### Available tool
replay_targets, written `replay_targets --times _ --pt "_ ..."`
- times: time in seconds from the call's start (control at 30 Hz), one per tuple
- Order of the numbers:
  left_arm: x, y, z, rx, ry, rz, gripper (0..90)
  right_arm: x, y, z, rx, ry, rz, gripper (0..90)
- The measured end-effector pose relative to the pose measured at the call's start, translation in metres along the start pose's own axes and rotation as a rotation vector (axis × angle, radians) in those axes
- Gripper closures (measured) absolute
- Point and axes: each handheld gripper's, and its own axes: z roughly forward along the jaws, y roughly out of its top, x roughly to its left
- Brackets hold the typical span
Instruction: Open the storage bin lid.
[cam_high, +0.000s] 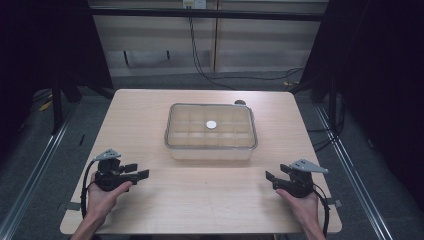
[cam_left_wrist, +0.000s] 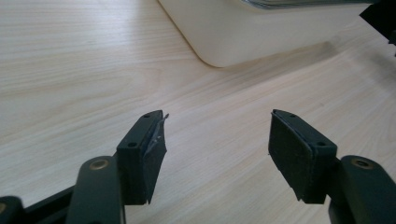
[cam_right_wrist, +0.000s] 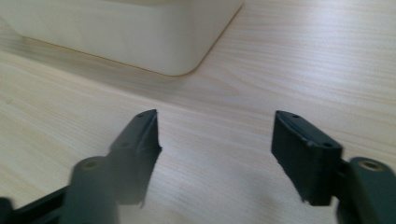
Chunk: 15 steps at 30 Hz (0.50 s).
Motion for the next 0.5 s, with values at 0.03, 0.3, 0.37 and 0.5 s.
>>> replay_targets --times 0.03,0.3,0.37,0.5 --pt "0.000 0.000 0.000 -0.005 -0.002 -0.007 37.6 -0.001 0.000 0.000 -0.005 0.010 0.003 33.7" --pt "0.010 0.004 0.000 -0.021 0.033 -0.060 37.9 -0.003 0.004 -0.003 0.007 0.094 0.103 37.1" --pt "0.010 0.006 -0.002 -0.023 0.042 -0.060 38.5 -0.002 0.008 -0.004 0.049 0.116 0.122 37.3" --pt "0.004 0.013 -0.004 -0.033 0.031 -0.032 37.9 -0.001 0.016 -0.005 0.064 0.122 0.116 36.1"
